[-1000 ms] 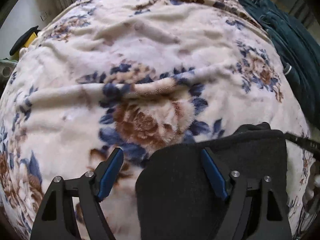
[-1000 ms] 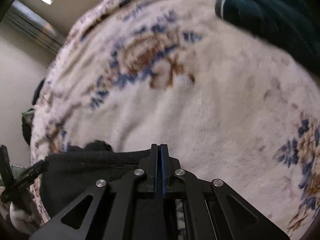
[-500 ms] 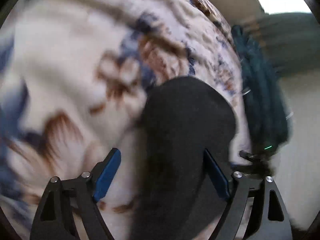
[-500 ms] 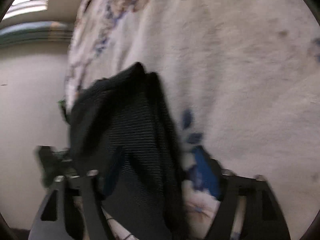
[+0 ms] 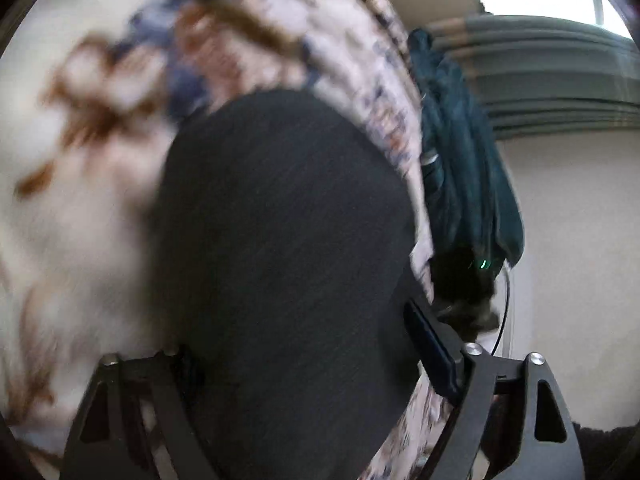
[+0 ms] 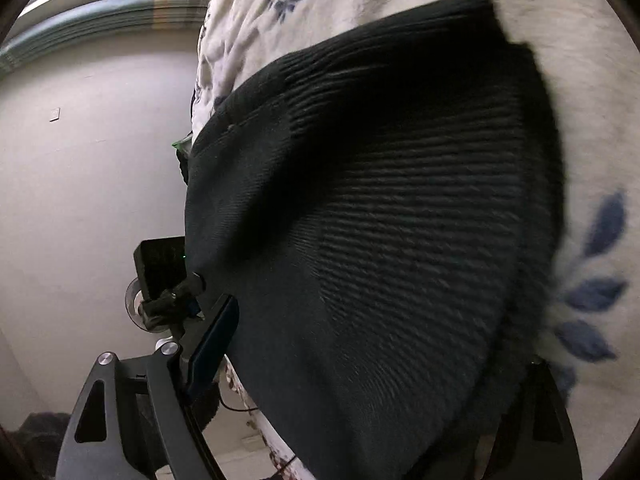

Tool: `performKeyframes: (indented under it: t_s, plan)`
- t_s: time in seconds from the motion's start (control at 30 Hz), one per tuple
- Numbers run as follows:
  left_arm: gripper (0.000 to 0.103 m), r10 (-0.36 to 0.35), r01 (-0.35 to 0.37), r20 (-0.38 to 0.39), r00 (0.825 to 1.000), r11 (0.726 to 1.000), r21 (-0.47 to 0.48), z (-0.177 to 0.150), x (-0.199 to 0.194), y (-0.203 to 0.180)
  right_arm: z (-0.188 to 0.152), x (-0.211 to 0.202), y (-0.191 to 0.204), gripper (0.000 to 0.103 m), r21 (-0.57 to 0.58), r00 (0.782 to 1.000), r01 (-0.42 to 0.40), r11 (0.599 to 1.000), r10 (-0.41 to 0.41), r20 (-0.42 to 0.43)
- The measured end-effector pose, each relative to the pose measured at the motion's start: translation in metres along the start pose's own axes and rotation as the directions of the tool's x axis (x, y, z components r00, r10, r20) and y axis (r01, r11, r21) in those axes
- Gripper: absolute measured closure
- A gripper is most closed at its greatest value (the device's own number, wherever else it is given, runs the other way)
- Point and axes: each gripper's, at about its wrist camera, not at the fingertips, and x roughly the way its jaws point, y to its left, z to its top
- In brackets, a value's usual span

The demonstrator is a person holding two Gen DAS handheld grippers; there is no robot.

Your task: Fold small clothes

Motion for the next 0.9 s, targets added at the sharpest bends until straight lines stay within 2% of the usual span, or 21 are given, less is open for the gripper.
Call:
performKeyframes:
  t_s: [0.03,0.07,0.17,0.23,0.33,0.5,0.7,0.83,0.9]
  plan:
    - [0.072,0.036,-0.036,0.005,0.999,0.999,0.025,0.003,0.001,-0.009,0.0,0.004,0.004,0.055,-0.007,0.998,0.057,0.998,-0.057,0.012]
    - [0.074,0.068,-0.068,0.005,0.998,0.996,0.055,0.003,0.002,-0.017,0.0,0.004,0.005,0.085,-0.001,0.996,0.087,0.996,-0.087,0.022]
    - [0.076,0.117,-0.117,0.007,0.993,0.986,0.117,0.002,0.003,-0.036,-0.012,-0.004,0.015,0.085,-0.004,0.987,0.136,0.991,-0.135,0.088]
    - [0.077,0.137,-0.136,0.007,0.991,0.98,0.143,0.002,0.004,-0.049,-0.019,-0.011,0.023,0.086,-0.001,0.983,0.131,0.991,-0.129,0.13]
    - [0.078,0.129,-0.127,-0.004,0.992,0.978,0.168,0.01,0.006,-0.062,-0.025,-0.03,0.03,0.086,0.009,0.979,0.099,0.995,-0.099,0.179]
    - [0.078,0.089,-0.086,-0.01,0.996,0.976,0.2,0.034,0.016,-0.09,-0.026,-0.08,0.032,0.086,0.03,0.958,0.082,0.996,-0.087,0.273]
    - [0.078,0.064,-0.047,-0.064,0.996,0.97,0.24,0.101,0.065,-0.128,0.008,-0.147,0.029,0.086,0.064,0.923,0.098,0.993,-0.115,0.366]
    - [0.077,0.098,-0.065,-0.111,0.989,0.961,0.269,0.153,0.116,-0.139,0.049,-0.182,0.012,0.086,0.105,0.9,0.136,0.985,-0.167,0.402]
    - [0.077,0.116,-0.078,-0.129,0.985,0.96,0.268,0.168,0.137,-0.135,0.07,-0.19,-0.002,0.086,0.141,0.895,0.148,0.979,-0.193,0.403]
